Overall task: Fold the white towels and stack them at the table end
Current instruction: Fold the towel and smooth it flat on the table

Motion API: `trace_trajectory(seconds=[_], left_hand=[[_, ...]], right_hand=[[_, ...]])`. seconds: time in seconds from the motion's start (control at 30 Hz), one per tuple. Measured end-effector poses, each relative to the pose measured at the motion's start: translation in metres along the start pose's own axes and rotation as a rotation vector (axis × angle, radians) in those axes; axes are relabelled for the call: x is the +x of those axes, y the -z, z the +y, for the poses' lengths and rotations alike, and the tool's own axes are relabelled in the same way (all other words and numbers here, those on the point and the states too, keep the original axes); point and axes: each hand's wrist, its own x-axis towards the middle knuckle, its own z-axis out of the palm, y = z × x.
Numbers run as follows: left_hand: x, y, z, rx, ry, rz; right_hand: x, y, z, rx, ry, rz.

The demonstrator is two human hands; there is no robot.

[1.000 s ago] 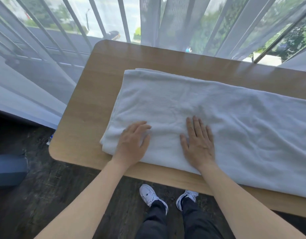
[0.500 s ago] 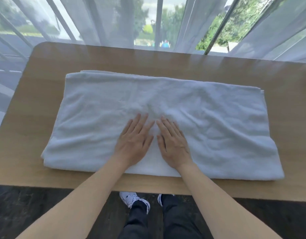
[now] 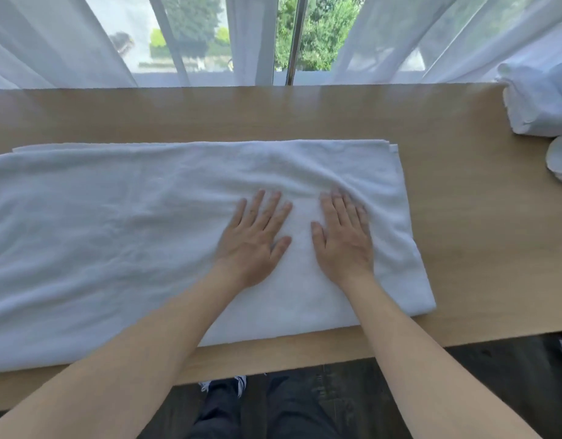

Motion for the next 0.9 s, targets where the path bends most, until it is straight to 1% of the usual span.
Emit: trace_trajectory(seconds=[0.07, 0.23, 0.43, 0.53, 0.6, 0.7, 0.77, 0.83, 0.9], left_hand=[[0.025, 0.004, 0.006, -0.002, -0.010, -0.005], [0.081, 0.015, 0.019, -0.003, -0.032, -0.014], [0.141, 0.023, 0.038, 0.016, -0.060, 0.012], [0.165, 0.024, 0.044, 0.013, -0.051, 0.030], [0.179, 0.027, 0.049, -0.039, -0.022, 0.040], [0.199, 0.032, 0.061, -0.167, -0.019, 0.114], [0.212, 0.035, 0.072, -0.260, 0.016, 0.155], [0.228, 0.042, 0.083, -0.369, 0.084, 0.138], [0.240, 0.051, 0.089, -0.513, 0.087, 0.113]], right_hand=[[0.006, 0.004, 0.022, -0.046, -0.022, -0.026], [0.011, 0.007, 0.053, -0.060, -0.216, -0.025], [0.019, 0.009, 0.071, -0.007, -0.276, -0.004], [0.020, 0.006, 0.071, -0.013, -0.306, 0.033], [0.019, 0.003, 0.068, -0.035, -0.319, 0.053], [0.020, 0.002, 0.068, -0.053, -0.313, 0.074], [0.019, 0.003, 0.068, -0.052, -0.303, 0.088], [0.019, 0.005, 0.069, -0.031, -0.295, 0.114], [0.016, 0.008, 0.071, -0.009, -0.282, 0.139]])
